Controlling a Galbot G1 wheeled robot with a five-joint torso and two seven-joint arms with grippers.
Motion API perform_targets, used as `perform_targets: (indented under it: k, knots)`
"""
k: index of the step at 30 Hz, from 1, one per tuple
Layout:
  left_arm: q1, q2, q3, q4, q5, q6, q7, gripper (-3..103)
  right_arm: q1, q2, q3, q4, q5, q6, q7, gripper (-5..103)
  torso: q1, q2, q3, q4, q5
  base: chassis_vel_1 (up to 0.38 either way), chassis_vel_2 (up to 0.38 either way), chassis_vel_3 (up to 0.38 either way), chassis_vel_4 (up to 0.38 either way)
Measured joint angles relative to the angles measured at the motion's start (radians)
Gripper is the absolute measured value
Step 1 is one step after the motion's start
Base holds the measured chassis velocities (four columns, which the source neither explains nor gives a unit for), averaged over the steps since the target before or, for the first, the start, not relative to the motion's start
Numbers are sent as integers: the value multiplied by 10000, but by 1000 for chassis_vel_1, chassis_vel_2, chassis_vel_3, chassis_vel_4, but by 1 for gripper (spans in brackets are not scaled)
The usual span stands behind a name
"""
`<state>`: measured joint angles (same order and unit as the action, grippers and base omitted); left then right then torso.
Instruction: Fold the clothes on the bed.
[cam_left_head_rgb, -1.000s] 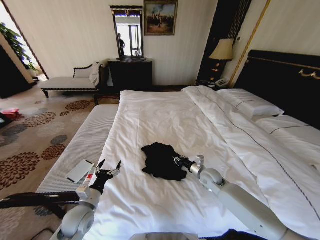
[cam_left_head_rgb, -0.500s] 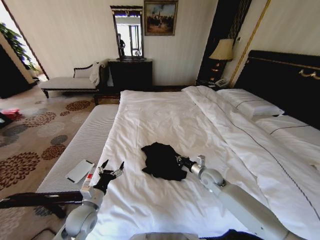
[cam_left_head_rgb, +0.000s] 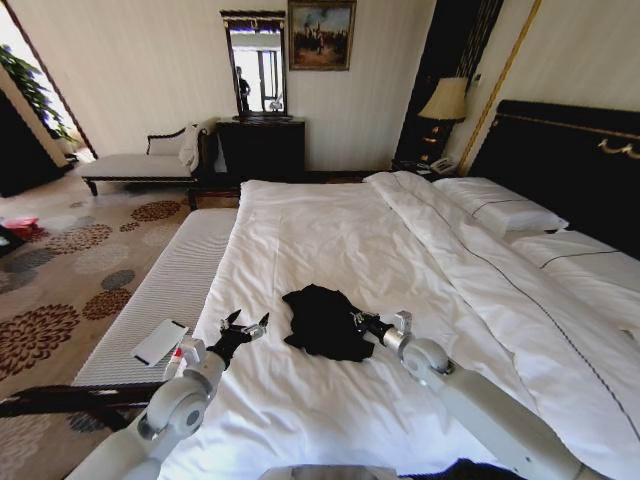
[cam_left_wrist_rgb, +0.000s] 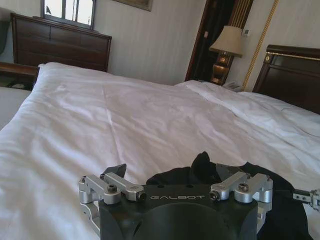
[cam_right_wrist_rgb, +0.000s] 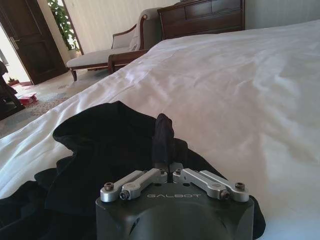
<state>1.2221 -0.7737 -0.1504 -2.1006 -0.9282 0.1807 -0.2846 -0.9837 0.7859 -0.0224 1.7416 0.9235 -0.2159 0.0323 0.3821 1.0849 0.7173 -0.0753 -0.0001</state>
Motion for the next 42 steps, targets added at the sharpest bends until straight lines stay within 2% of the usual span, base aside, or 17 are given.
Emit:
perform_targets:
  k: [3,5,6,11,16,22,24,37,38,42]
  knots:
    - [-676,67,519,183,-264,63,-127,103,-45,-4,7,0,-20,3,0,0,-1,0,0,-2,1,0,0,0,0]
    - [-1529,-30,1280,564,-629,123,-300,100,-101,7,8,0,-57,6,4,0,0,0,0,1,1,0,0,0,0]
    - [-1529,-30,1280,564,-629,123,-300,100,-101,7,8,0,-57,6,4,0,0,0,0,1,1,0,0,0,0]
    - [-2190,-659,2104,1122,-1047,229,-580,96,-173,-49,40,72,-65,6,32,0,0,0,0,1,1,0,0,0,0]
    - [-2337,-1016,2377,1401,-1092,247,-655,95,-218,-155,155,104,-54,6,33,0,0,0,0,2,0,0,0,0,0]
    - [-2878,-1580,2809,1909,-1293,268,-849,88,-314,-209,239,172,-40,6,33,0,0,0,0,0,1,0,0,0,0]
    - [-3078,-1674,2987,2092,-1375,272,-898,93,-337,-186,245,182,-39,7,35,0,0,0,0,0,2,0,0,0,0]
    - [-3697,-2256,3483,3043,-1487,291,-1021,89,-428,-163,337,267,-18,7,64,0,0,0,0,0,1,0,0,0,0]
    - [-3749,-2328,3540,3206,-1329,286,-973,85,-419,-168,331,274,-12,7,73,0,0,0,0,0,2,0,0,0,0]
    - [-3807,-2529,3635,3459,-1197,275,-936,88,-404,-171,305,295,-5,4,95,0,0,0,0,0,1,0,0,0,0]
